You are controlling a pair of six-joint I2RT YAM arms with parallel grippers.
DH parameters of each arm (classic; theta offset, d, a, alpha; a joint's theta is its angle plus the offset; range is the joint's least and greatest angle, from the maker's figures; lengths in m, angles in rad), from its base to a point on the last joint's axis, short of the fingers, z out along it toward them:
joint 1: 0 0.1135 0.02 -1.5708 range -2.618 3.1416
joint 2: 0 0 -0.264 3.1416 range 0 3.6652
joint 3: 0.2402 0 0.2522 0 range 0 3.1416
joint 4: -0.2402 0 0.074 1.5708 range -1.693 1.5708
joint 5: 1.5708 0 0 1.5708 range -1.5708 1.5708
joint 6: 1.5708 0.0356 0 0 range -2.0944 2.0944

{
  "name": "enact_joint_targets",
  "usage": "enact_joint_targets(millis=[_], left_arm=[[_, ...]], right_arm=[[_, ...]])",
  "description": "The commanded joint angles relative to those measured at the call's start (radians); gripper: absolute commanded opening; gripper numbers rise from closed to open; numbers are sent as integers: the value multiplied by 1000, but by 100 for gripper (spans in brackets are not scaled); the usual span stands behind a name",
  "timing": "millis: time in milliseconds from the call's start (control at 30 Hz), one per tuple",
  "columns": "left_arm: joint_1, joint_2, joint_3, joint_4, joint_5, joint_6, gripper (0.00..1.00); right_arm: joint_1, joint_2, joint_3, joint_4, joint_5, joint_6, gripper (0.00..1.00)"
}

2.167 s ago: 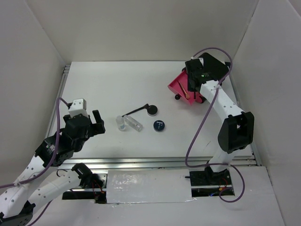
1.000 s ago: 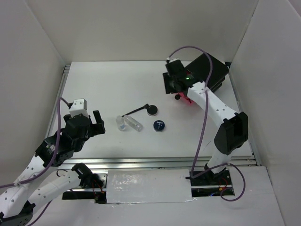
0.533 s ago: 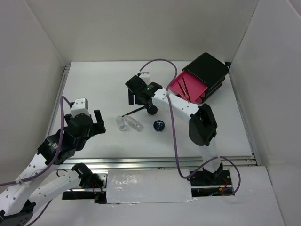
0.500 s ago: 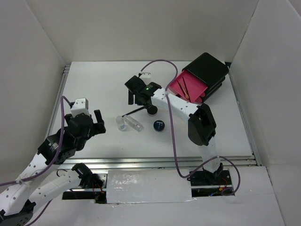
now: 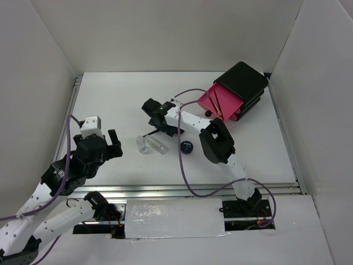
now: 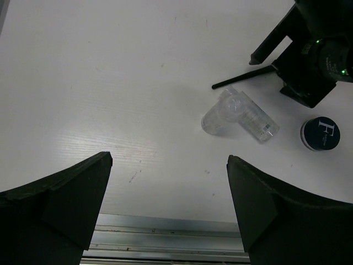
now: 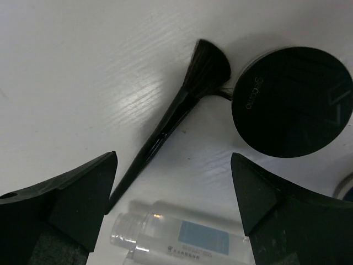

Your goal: Organize the makeup

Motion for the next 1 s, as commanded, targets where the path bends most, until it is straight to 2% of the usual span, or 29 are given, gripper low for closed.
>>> enact_joint_targets(millis=[0,133,167,233,767,867,900,967], left_arm=[[-6,-17,18,17,-16,-16,99],[-8,-32,18,23,-11,-11,99],[-8,-34,18,21,-11,-11,99],[-8,-34,18,21,-9,-10,99],[-9,-103,15,26,-9,-8,99],[-9,-112,13,29,-3,-5,99],[-11,-113,15,29,-2,-4,99],[-9,-118,13,32,3,1,99]], right_arm=[[0,7,9,5,-15,81,90],[-13,39,10,10,-40,84,79],[-15,47,20,7,-58,84,68],[-17,70,30,-2,-75,83,61],[-72,145,184,-143,-169,144,59],[-83,188,254,-191,-192,147,51],[-89,191,274,-195,-199,146,45],[-89,193,271,-197,-209,144,38]])
